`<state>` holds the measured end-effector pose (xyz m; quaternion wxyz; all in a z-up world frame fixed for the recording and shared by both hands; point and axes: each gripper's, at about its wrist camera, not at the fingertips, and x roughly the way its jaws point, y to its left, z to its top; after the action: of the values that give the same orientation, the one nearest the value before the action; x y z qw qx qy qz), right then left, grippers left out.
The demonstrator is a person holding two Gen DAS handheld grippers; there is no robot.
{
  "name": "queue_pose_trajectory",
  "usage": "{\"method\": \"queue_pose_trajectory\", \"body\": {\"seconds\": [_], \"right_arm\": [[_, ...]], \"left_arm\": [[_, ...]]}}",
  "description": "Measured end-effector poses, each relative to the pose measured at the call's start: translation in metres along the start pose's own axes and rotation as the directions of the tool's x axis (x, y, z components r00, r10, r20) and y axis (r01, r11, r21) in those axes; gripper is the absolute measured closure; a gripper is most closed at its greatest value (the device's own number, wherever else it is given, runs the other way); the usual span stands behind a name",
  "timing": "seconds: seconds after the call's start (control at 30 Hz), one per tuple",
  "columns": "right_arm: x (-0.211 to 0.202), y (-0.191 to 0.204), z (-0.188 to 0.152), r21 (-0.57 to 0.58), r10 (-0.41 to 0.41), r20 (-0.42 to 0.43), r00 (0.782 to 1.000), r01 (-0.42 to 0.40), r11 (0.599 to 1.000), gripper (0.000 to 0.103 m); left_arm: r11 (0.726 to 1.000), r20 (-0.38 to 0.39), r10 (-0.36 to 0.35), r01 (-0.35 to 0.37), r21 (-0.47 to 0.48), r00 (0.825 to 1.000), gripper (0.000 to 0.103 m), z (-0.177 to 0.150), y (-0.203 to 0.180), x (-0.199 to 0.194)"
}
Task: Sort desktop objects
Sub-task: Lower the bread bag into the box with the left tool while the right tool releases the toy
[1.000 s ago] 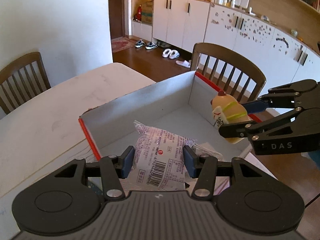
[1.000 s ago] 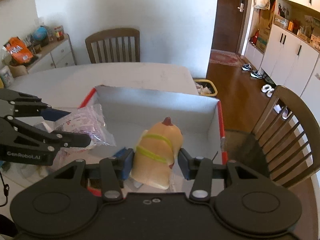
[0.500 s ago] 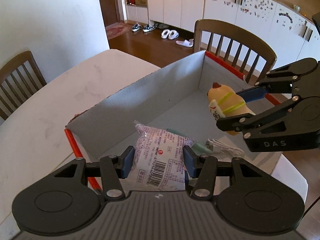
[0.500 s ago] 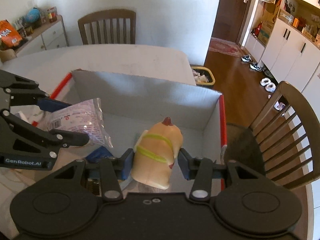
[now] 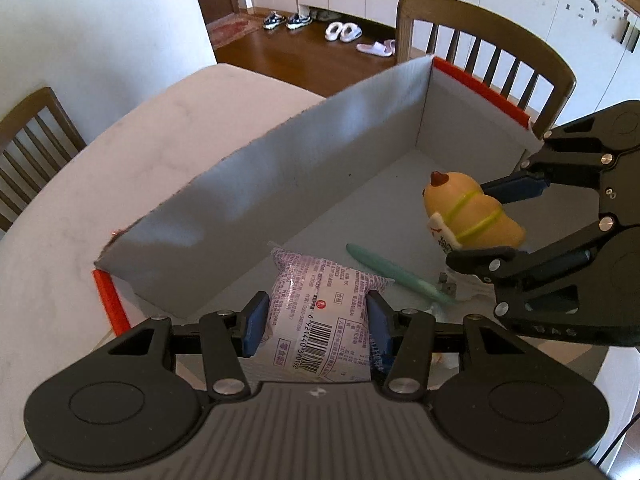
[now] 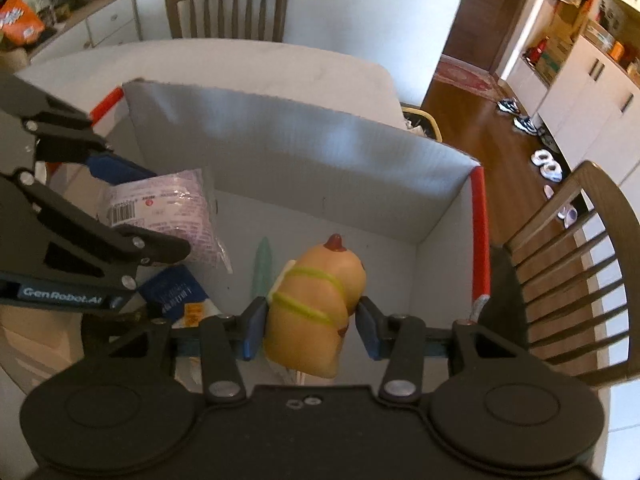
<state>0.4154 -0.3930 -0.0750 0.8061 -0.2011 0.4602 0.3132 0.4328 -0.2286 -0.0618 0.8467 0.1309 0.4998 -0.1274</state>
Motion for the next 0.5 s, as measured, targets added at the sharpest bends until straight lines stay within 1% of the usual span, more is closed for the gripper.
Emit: {"method": "queue_pose_trajectory", "body": {"seconds": [0.3, 0.37, 0.5], "right_arm": [[0.014, 0.011, -0.001, -0.045, -0.004, -0.048, 0.999, 0.002, 0.999, 0.056], [0.016, 0.013, -0.001, -0.052, -0.014, -0.060, 0.998, 0.011, 0.999, 0.056], [0.019, 0.014, 0.000, -0.055, -0.008, -0.085, 0.996, 0.004, 0.998, 0.056]], "left_arm": [[1.000, -0.031, -0.004, 0.004, 0.010, 1.000, 0.052, -0.007, -0.002, 0.009], [1.000, -0.034, -0.006, 0.006, 0.002, 0.999, 0.052, -0.009, -0.001, 0.009], [1.000, -0.038, -0.011, 0.011, -0.008, 0.999, 0.051, -0.012, 0.000, 0.008]]}}
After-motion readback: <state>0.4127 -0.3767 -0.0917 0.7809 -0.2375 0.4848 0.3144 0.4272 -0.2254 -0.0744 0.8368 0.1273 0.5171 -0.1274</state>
